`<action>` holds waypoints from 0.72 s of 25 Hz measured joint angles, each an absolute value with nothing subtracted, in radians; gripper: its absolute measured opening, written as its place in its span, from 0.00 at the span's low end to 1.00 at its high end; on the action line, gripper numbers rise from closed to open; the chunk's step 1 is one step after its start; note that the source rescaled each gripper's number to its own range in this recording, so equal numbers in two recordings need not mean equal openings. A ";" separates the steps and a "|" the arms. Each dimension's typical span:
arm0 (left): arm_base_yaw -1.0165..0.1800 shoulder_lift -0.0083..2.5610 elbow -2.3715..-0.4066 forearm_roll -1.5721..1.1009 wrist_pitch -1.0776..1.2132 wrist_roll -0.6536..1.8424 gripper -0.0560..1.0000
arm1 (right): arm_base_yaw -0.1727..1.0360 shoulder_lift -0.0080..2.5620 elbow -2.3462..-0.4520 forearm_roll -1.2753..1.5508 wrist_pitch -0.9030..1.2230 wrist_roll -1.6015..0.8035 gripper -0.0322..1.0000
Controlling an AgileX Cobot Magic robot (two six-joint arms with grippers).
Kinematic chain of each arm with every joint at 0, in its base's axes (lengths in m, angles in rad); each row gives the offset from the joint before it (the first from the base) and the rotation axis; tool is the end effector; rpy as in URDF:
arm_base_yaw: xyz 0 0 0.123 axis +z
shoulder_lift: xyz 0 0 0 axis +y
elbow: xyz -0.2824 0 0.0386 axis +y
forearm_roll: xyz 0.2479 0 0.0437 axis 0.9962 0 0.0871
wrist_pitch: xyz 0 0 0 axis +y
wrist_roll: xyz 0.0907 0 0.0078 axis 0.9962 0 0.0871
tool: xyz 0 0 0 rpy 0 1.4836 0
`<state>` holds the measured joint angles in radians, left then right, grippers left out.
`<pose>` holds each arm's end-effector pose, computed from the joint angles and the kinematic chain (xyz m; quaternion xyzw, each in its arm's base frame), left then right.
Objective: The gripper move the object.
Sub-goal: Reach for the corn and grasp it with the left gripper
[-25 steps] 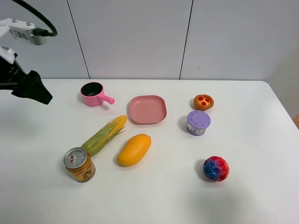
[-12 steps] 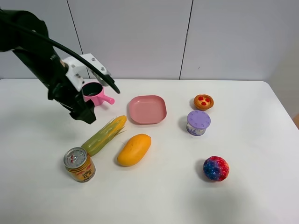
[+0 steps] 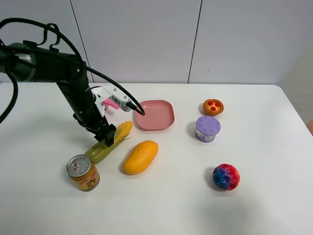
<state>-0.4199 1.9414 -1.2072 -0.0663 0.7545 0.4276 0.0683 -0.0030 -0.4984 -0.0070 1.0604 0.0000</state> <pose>0.3333 -0.1533 0.1490 0.3893 0.9169 -0.0243 0.0846 -0.0051 -0.0009 0.2767 -0.0290 0.8523 0.0143 0.5221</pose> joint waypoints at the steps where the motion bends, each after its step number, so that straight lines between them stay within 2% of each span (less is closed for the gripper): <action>1: -0.420 1.955 -1.207 -0.067 0.740 0.423 1.00 | 0.068 -0.003 -0.498 -0.007 1.060 0.000 1.00; 15: -0.420 2.072 -1.207 -0.090 0.692 0.416 1.00 | 0.068 -0.003 -0.498 -0.007 1.060 0.000 1.00; 16: -0.420 2.079 -1.207 -0.090 0.692 0.415 0.96 | 0.068 -0.003 -0.498 -0.007 1.060 0.000 1.00; 18: -0.420 2.082 -1.207 -0.091 0.692 0.410 0.75 | 0.068 -0.003 -0.498 -0.007 1.060 0.000 1.00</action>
<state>-0.4199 2.0821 -1.2072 -0.0911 0.6923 0.4097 0.0683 -0.0030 -0.4984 -0.0070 1.0604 0.0000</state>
